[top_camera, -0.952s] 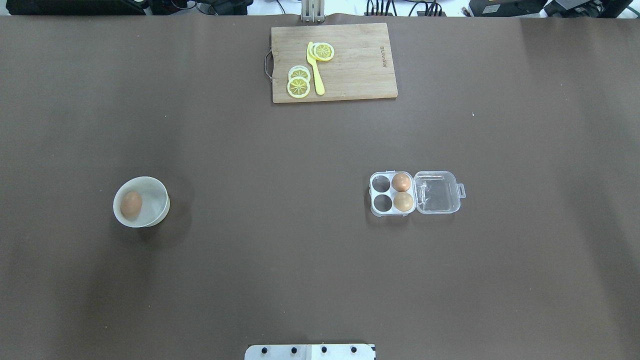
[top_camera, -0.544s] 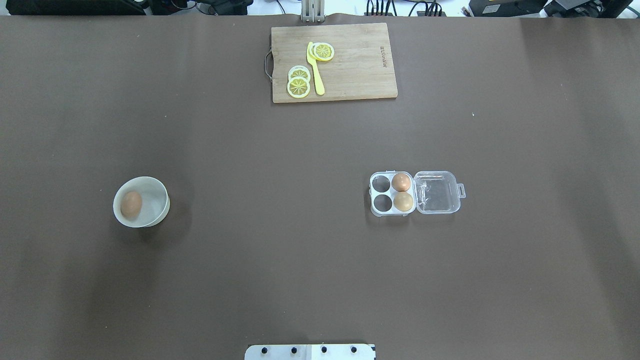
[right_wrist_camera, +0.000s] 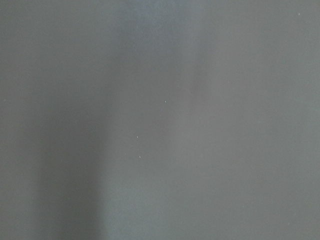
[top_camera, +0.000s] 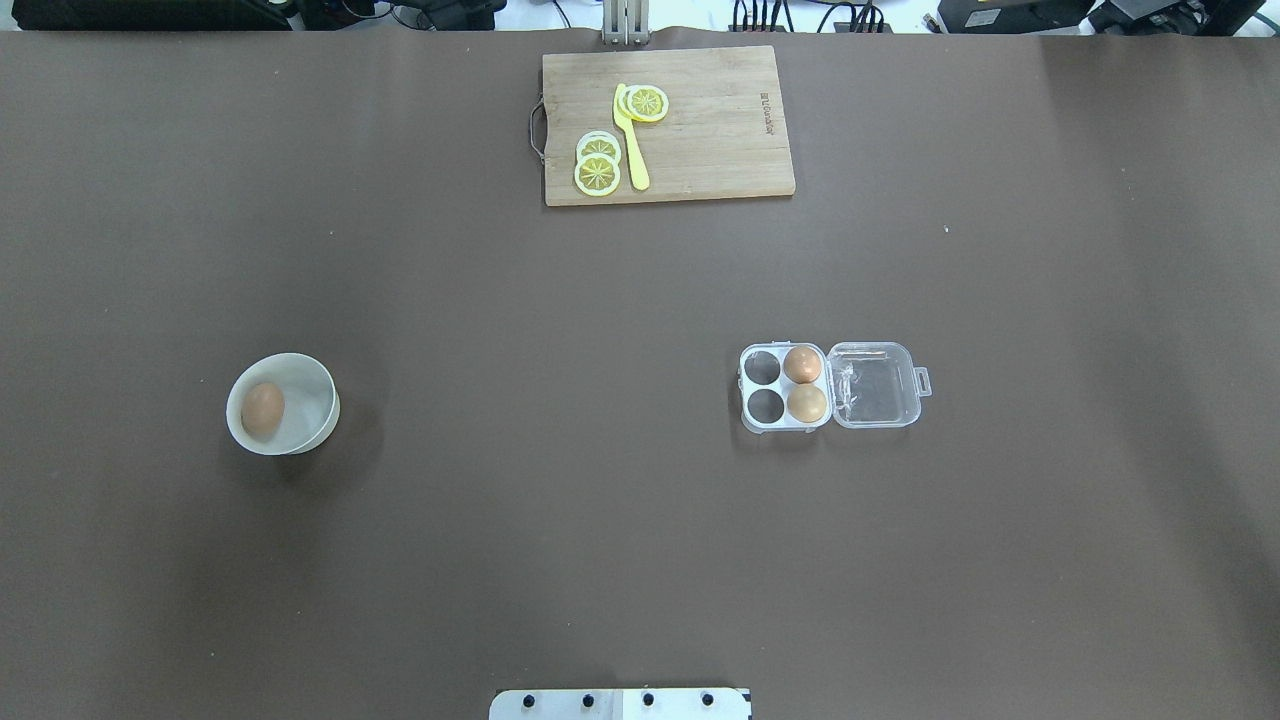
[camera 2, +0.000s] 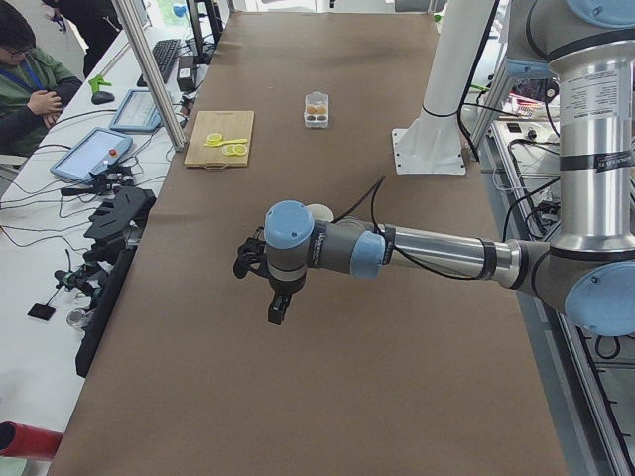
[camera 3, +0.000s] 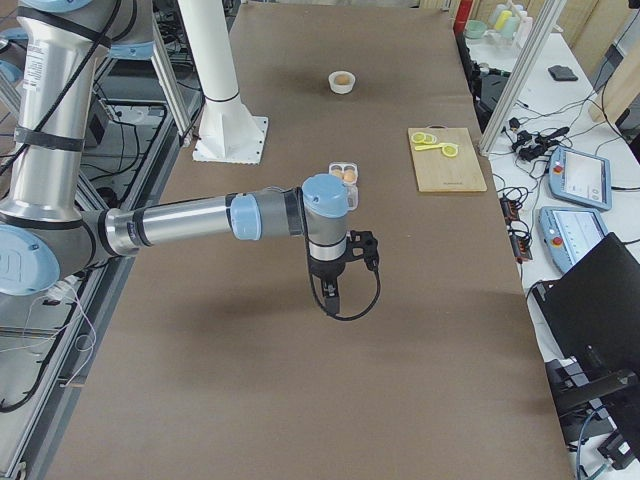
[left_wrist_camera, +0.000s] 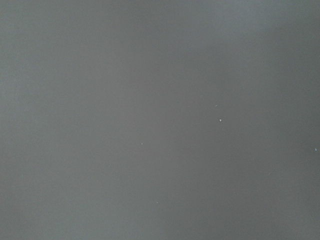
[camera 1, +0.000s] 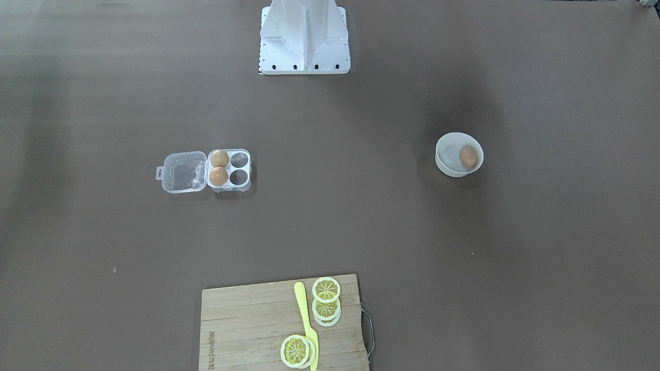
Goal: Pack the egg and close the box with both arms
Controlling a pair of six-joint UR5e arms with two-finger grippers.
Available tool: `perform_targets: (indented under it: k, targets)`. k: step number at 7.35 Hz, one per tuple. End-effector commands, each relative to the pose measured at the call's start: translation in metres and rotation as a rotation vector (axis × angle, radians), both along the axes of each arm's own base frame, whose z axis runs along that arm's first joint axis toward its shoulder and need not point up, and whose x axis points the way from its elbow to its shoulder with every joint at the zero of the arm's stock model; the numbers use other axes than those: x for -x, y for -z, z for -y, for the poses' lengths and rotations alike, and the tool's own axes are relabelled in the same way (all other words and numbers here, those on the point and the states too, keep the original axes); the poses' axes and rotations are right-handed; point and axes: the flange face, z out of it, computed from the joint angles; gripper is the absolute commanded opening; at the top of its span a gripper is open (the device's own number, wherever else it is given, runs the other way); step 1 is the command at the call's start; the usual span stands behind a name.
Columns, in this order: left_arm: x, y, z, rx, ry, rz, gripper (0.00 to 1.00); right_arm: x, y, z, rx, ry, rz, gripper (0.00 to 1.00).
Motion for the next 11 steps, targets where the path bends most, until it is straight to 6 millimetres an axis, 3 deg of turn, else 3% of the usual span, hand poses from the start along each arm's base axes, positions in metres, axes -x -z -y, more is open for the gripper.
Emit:
perform_targets:
  k: [1, 2, 3, 4, 6, 8, 10, 11]
  targets:
    - [-0.001, 0.014, 0.024, -0.150, 0.020, -0.013, 0.98, 0.002, 0.010, 0.009, -0.054, 0.001, 0.020, 1.00]
    - [-0.001, 0.026, 0.026, -0.135, 0.058, -0.034, 0.98, 0.003, 0.011, 0.008, -0.064, 0.006, 0.028, 1.00]
    - [-0.001, 0.048, 0.045, -0.178, 0.059, -0.035, 0.98, 0.003, 0.015, 0.010, -0.109, 0.006, 0.034, 1.00]
    - [-0.003, 0.056, 0.055, -0.188, 0.059, -0.039, 0.98, 0.004, 0.017, 0.013, -0.139, 0.007, 0.042, 1.00]
    - [-0.004, 0.068, 0.054, -0.255, 0.058, -0.045, 0.98, 0.010, 0.023, 0.012, -0.118, -0.001, 0.123, 1.00]
    - [-0.070, 0.089, 0.065, -0.284, -0.057, -0.070, 0.98, 0.033, 0.031, 0.015, -0.046, -0.043, 0.176, 1.00]
    - [-0.092, 0.117, 0.065, -0.190, 0.011, -0.139, 1.00, 0.070, 0.052, 0.023, 0.025, -0.142, 0.231, 1.00]
    - [-0.108, 0.118, 0.063, -0.179, -0.009, -0.145, 1.00, 0.087, 0.061, 0.024, 0.045, -0.180, 0.252, 1.00]
